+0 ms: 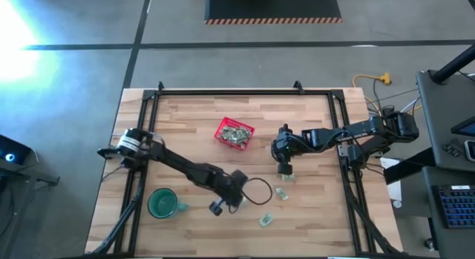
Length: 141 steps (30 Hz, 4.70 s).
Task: Pick and place items into bin
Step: Put the stevia packet into the red bin
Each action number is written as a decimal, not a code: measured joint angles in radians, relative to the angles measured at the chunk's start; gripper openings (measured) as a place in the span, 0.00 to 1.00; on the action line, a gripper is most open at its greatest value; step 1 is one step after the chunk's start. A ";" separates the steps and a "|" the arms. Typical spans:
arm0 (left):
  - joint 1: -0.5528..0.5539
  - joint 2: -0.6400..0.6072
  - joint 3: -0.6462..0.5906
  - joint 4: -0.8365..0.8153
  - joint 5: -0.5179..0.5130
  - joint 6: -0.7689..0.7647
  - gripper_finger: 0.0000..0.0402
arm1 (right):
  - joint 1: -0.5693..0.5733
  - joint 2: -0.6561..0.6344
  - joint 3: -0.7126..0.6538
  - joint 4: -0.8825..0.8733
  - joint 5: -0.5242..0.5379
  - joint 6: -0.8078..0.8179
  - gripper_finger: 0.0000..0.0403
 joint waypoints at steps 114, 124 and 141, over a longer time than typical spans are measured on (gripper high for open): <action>0.298 -0.707 -0.375 -0.128 -0.439 -0.378 0.35 | -0.042 -0.001 -0.066 -0.380 0.237 0.504 0.46; 0.298 -0.703 -0.376 -0.109 -0.436 -0.379 0.35 | -0.059 -0.002 -0.072 -0.368 0.184 0.505 0.32; 0.298 -0.703 -0.376 -0.109 -0.435 -0.381 0.35 | -0.060 0.003 -0.057 -0.360 0.163 0.415 0.03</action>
